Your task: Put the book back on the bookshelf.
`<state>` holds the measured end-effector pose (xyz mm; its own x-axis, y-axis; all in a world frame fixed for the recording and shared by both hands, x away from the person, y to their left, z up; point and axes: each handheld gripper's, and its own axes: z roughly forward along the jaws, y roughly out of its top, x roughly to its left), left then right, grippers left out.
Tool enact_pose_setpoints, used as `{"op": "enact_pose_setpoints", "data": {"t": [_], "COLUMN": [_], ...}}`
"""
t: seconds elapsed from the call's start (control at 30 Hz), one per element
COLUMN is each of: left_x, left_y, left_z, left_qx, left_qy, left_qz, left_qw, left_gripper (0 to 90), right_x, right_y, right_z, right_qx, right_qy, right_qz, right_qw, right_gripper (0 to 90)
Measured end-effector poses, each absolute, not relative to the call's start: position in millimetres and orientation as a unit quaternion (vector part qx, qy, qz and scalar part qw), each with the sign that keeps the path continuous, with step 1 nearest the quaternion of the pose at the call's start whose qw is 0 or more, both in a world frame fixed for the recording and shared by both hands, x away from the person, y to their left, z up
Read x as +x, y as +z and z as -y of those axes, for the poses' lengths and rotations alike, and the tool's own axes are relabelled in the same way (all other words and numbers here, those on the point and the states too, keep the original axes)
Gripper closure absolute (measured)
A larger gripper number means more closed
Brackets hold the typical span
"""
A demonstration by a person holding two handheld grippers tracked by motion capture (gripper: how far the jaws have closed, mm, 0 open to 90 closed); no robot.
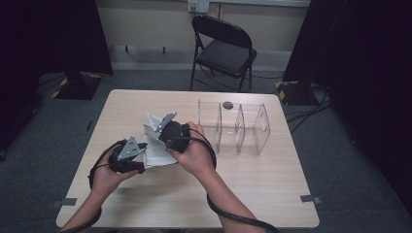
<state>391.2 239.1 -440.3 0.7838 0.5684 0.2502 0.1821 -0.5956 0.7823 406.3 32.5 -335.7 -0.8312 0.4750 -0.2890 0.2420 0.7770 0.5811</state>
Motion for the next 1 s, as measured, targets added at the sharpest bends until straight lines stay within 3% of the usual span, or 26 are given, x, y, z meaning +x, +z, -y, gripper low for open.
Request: {"op": "enact_pose_setpoints", "data": {"t": [0.23,0.33,0.67,0.9,0.93,0.97,1.0], "left_x": [390,386,381,378,378,377,377], "left_y": [-438,-437,-422,-415,-414,-413,-411], "left_z": [-238,-235,-237,-236,-236,-236,-236], "left_qx": [0.864,0.872,0.872,0.881,0.881,0.880,0.883], "left_qy": [0.263,0.283,0.277,0.265,0.263,0.259,0.255], "left_qz": [-0.209,-0.199,-0.206,-0.191,-0.190,-0.191,-0.189], "left_qw": [0.375,0.345,0.346,0.342,0.345,0.348,0.347], "left_gripper": [41.0,48.4,64.9,68.0,68.6,69.2,69.2], "right_x": [405,404,403,404,405,406,406], "right_y": [-337,-338,-330,-328,-328,-326,-326], "right_z": [-38,-43,-44,-34,-32,-27,-27], "right_qx": [0.181,0.163,0.143,0.146,0.149,0.160,0.160], "right_qy": [0.269,0.259,0.287,0.327,0.335,0.348,0.348], "right_qz": [-0.921,-0.927,-0.924,-0.915,-0.912,-0.903,-0.903], "right_qw": [0.218,0.218,0.207,0.184,0.187,0.193,0.193], "right_gripper": [59.9,59.0,55.9,50.7,48.0,39.3,39.3]}}
